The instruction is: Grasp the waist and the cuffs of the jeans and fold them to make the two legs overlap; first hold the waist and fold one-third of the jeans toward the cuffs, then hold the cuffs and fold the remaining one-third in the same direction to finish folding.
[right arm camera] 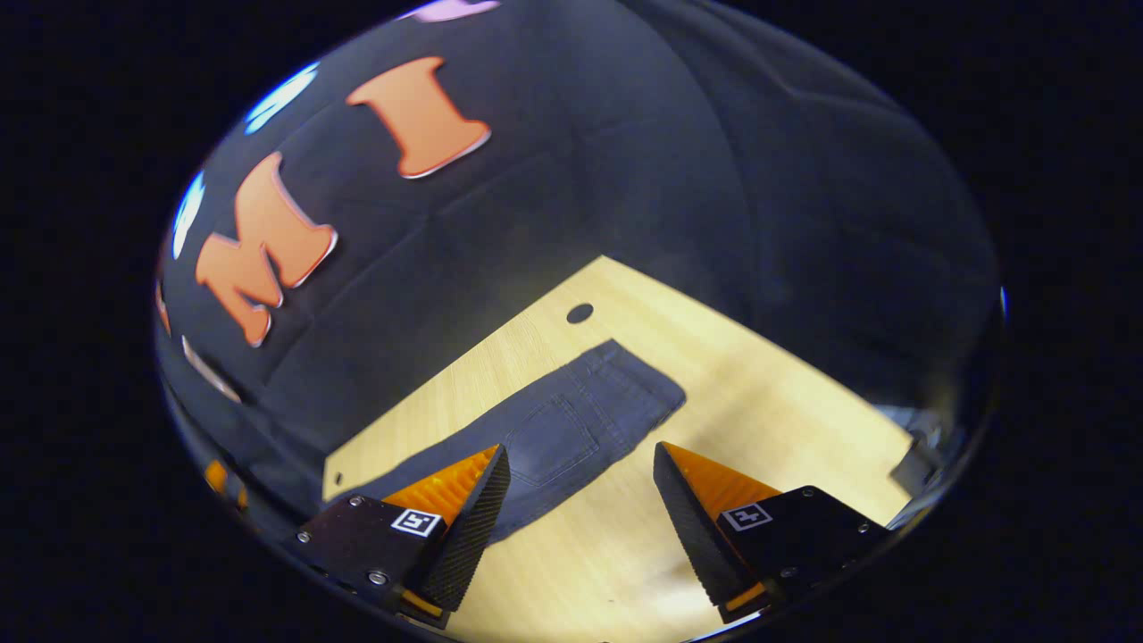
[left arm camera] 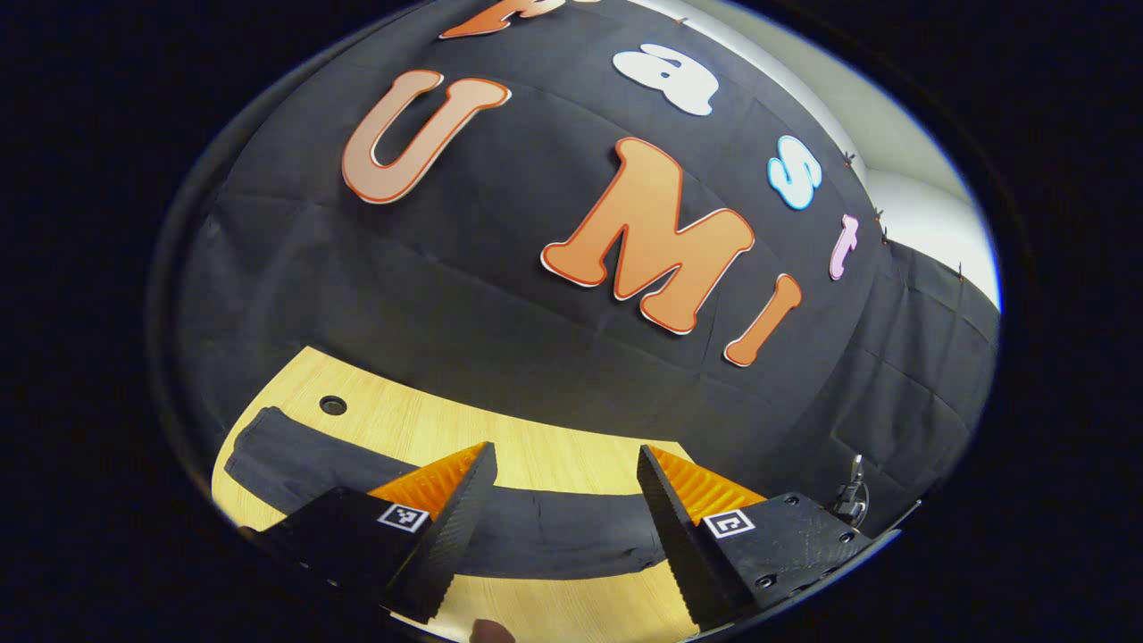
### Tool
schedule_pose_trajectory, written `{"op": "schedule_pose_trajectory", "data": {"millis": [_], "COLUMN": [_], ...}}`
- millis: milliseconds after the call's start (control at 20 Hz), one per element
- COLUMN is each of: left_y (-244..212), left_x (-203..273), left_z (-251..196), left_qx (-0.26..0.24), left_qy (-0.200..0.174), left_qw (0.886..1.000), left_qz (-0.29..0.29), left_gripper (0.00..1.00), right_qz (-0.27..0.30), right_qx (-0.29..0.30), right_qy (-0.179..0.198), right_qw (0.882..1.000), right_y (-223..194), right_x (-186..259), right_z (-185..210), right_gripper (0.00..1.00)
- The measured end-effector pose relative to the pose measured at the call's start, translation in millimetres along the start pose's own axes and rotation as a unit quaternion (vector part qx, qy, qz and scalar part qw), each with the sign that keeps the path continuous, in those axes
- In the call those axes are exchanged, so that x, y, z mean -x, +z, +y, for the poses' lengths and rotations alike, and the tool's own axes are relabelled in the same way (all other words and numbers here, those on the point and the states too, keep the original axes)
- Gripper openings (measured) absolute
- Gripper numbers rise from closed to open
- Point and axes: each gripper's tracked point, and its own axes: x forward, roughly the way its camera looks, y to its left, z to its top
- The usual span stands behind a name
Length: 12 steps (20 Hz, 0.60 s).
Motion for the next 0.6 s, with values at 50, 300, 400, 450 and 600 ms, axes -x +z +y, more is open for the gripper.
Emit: {"op": "schedule_pose_trajectory", "data": {"millis": [50,300,400,450,600], "left_y": [3.1,12.5,14.6,16.2,20.5], "left_x": [0.4,9.8,12.1,14.8,26.3], "left_z": [-4.9,0.5,6.8,12.2,28.0], "left_qx": [-0.008,-0.030,-0.014,-0.010,-0.017], "left_qy": [0.003,0.044,0.053,0.062,0.089], "left_qw": [1.000,0.998,0.998,0.997,0.995], "left_qz": [-0.006,-0.034,-0.039,-0.041,-0.044], "left_gripper": [0.95,0.95,0.95,0.96,0.96], "right_qz": [0.010,0.065,0.082,0.087,0.094], "right_qx": [-0.035,-0.126,-0.148,-0.160,-0.188], "right_qy": [0.001,-0.037,-0.055,-0.062,-0.086], "right_qw": [0.999,0.989,0.984,0.981,0.974], "right_y": [-0.6,-6.7,-10.4,-11.8,-11.7], "right_x": [-8.1,-67.5,-86.2,-96.7,-115.5], "right_z": [-3.1,-30.0,-39.3,-44.2,-53.6], "right_gripper": [0.98,0.98,0.98,0.99,0.99]}}
